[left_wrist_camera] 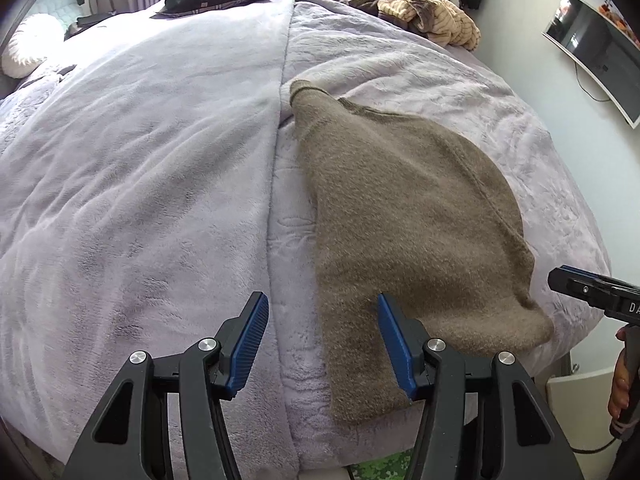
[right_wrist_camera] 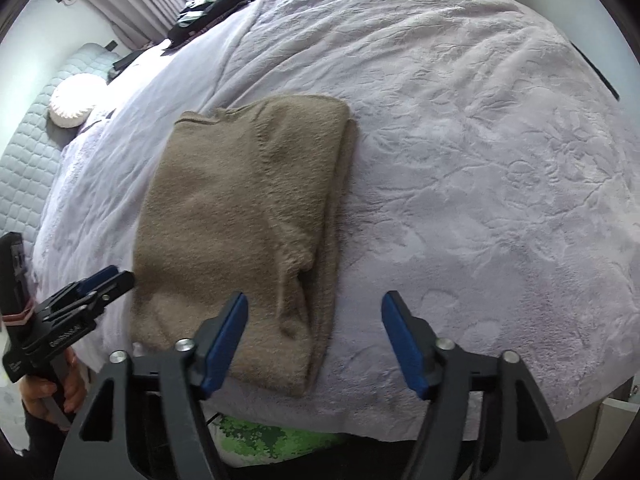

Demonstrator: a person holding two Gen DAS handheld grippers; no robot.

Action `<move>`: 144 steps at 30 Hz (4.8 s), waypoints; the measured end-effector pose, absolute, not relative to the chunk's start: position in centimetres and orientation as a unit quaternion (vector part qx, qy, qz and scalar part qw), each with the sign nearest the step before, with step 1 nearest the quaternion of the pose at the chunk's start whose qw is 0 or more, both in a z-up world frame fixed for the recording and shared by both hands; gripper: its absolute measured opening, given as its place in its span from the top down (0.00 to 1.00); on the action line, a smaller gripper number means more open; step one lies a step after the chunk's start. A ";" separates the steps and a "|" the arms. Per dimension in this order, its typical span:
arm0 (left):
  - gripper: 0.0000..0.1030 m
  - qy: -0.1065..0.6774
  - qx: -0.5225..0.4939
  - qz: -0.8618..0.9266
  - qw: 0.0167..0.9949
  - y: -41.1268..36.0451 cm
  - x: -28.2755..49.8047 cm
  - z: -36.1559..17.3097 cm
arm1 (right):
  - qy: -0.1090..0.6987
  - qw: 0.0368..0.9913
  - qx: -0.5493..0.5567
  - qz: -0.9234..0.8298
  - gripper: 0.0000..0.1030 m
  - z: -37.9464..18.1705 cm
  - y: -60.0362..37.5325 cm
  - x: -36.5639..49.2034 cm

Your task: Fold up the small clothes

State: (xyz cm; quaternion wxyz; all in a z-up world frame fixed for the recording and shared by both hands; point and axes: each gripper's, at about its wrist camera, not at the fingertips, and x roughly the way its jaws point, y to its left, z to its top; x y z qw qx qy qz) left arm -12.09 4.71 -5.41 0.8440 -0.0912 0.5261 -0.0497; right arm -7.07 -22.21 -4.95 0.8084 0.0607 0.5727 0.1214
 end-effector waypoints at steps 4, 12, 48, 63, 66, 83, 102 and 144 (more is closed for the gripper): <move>0.30 0.528 -0.094 -0.040 0.843 5.1 -11.6 -5.5 | 0.569 0.806 0.102 0.124 0.29 -5.0 -23.1 -5.7; 0.19 0.517 -0.086 -0.025 0.851 5.4 -11.5 -4.9 | 0.577 0.787 0.156 0.151 0.90 -7.8 -22.9 -1.8; 0.00 0.523 -0.080 0.011 0.848 4.1 -10.3 -3.7 | 0.589 0.800 0.026 0.115 0.00 -3.6 -17.6 -4.4; 0.00 0.537 -0.073 0.061 0.838 3.6 -9.9 -2.9 | 0.588 0.804 0.000 0.090 0.00 -3.4 -15.9 -4.8; 0.00 0.542 -0.070 0.057 0.836 3.2 -9.6 -3.1 | 0.589 0.804 0.006 0.082 0.00 -3.5 -16.4 -4.7; 0.00 0.552 -0.046 0.050 0.831 1.2 -9.5 -3.2 | 0.587 0.807 -0.011 0.065 0.00 -3.4 -16.3 -4.6; 0.00 0.558 -0.045 0.049 0.827 1.1 -9.3 -3.6 | 0.586 0.808 -0.030 0.051 0.00 -3.8 -16.1 -4.9; 0.00 0.554 -0.036 0.054 0.830 0.4 -9.8 -3.2 | 0.573 0.818 -0.037 0.044 0.00 -3.1 -16.0 -5.4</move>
